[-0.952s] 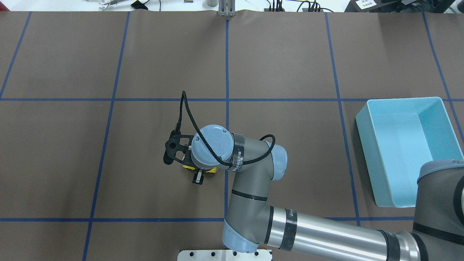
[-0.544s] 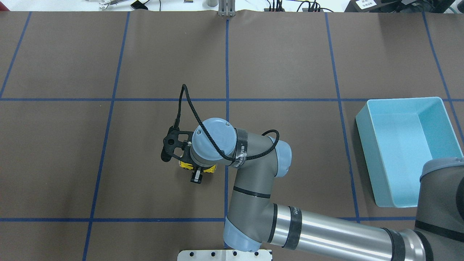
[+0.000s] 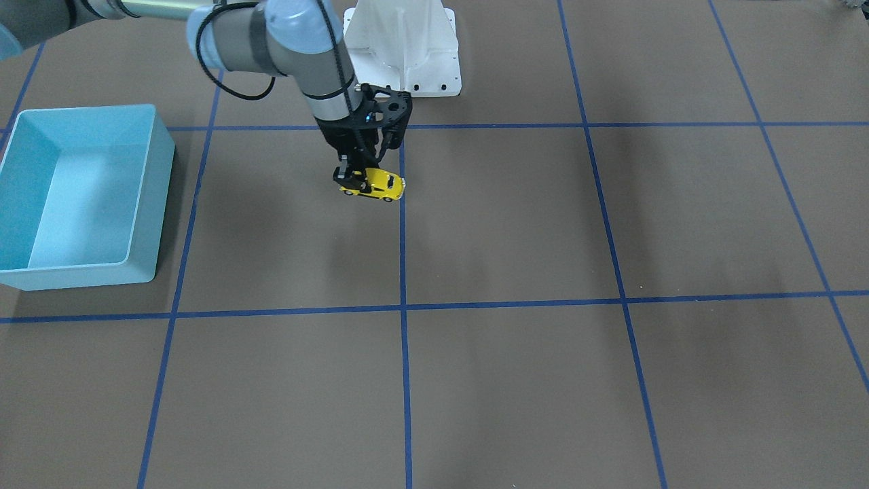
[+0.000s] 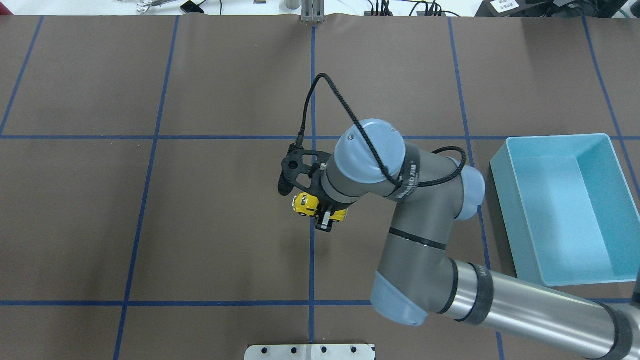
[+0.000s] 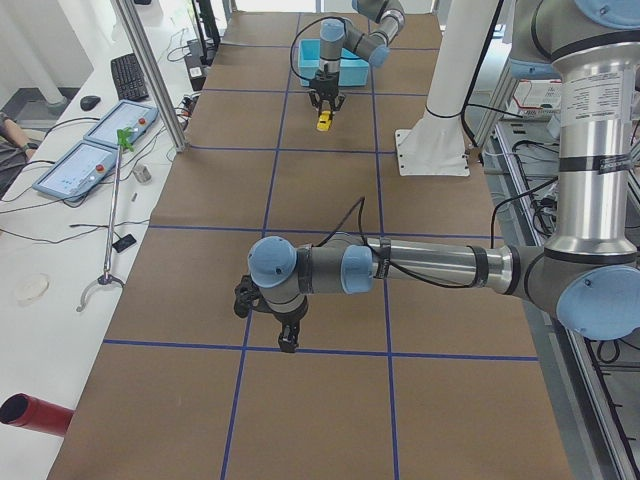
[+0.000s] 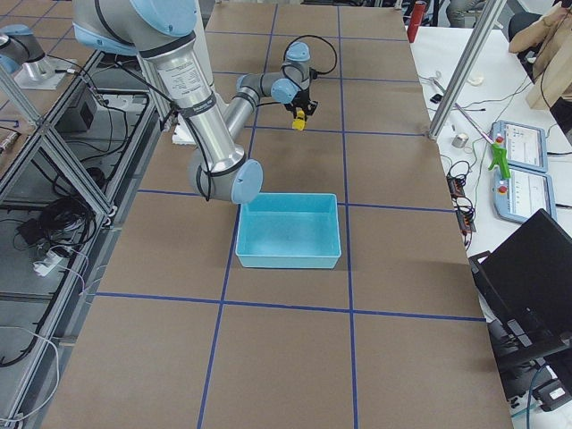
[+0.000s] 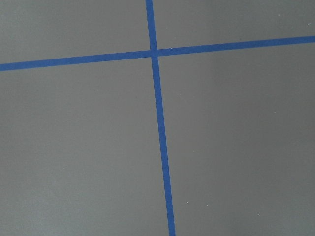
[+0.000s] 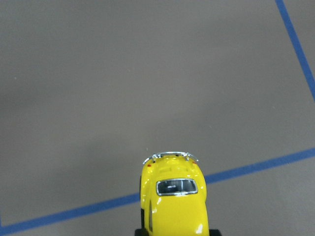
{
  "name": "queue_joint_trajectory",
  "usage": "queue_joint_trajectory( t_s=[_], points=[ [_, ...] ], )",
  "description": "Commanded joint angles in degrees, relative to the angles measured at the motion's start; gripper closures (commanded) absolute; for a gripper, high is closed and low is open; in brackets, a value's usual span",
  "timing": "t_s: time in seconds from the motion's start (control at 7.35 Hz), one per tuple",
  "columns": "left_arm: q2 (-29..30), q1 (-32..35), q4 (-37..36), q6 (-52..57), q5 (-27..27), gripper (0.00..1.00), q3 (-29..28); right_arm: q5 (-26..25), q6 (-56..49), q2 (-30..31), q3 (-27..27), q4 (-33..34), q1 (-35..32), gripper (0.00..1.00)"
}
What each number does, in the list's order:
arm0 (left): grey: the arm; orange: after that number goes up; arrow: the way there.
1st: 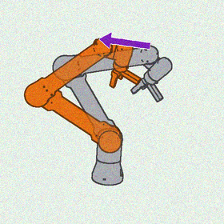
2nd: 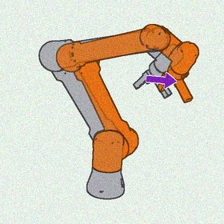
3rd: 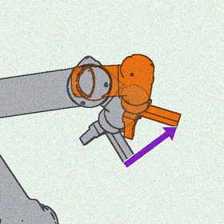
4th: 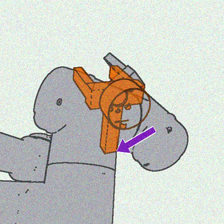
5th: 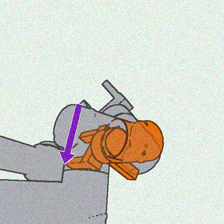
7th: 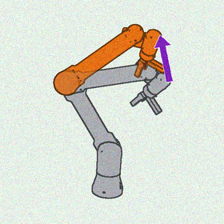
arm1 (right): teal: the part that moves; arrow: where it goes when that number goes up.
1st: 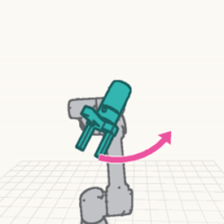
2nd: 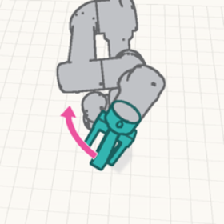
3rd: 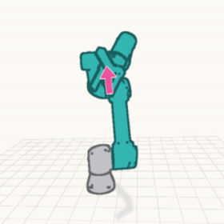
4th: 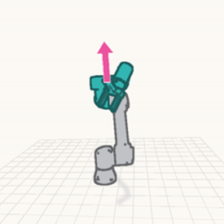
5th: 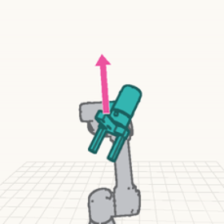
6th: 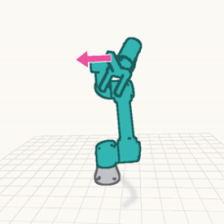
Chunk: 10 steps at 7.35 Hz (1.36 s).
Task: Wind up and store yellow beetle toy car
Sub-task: 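Lift the car with the right gripper and carry it over the blue bin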
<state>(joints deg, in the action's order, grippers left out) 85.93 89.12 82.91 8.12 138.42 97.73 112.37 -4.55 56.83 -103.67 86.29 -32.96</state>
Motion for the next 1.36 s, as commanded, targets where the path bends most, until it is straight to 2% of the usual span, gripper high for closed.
queue_joint_trajectory(
  t_s=[0.0,0.27,0.54,0.68,0.82,0.95,1.09,1.22],
  points=[
    [-0.1,0.0,0.1,0.3,-1.2,0.0,0.0,6.1,-6.8,9.1,-4.6,0.1,-9.9,1.0],
    [-0.1,0.0,-0.5,0.4,-1.4,0.0,0.3,8.7,-16.0,20.1,-8.5,-0.1,-16.5,1.0],
    [0.1,-0.1,0.1,0.7,-1.5,0.0,0.1,15.7,-29.2,27.9,-9.3,-0.9,-25.1,1.0],
    [0.2,-0.2,0.0,0.8,-1.5,0.0,0.0,18.6,-35.3,33.0,-11.6,-0.9,-28.8,1.0],
    [0.3,-0.2,0.0,0.8,-1.7,0.0,-0.2,18.8,-37.6,40.0,-15.2,-2.7,-29.5,1.0],
    [0.3,-0.3,0.1,0.8,-2.2,0.0,0.2,18.9,-39.0,46.7,-13.5,-13.6,-29.5,1.0],
    [0.3,-0.3,0.1,0.8,-2.2,0.0,0.2,18.9,-39.0,49.8,-8.2,-25.2,-29.4,1.0],
    [0.3,-0.3,0.2,0.8,-2.1,0.0,0.4,19.2,-38.8,49.5,-3.0,-31.6,-29.4,1.0]
  ],
)
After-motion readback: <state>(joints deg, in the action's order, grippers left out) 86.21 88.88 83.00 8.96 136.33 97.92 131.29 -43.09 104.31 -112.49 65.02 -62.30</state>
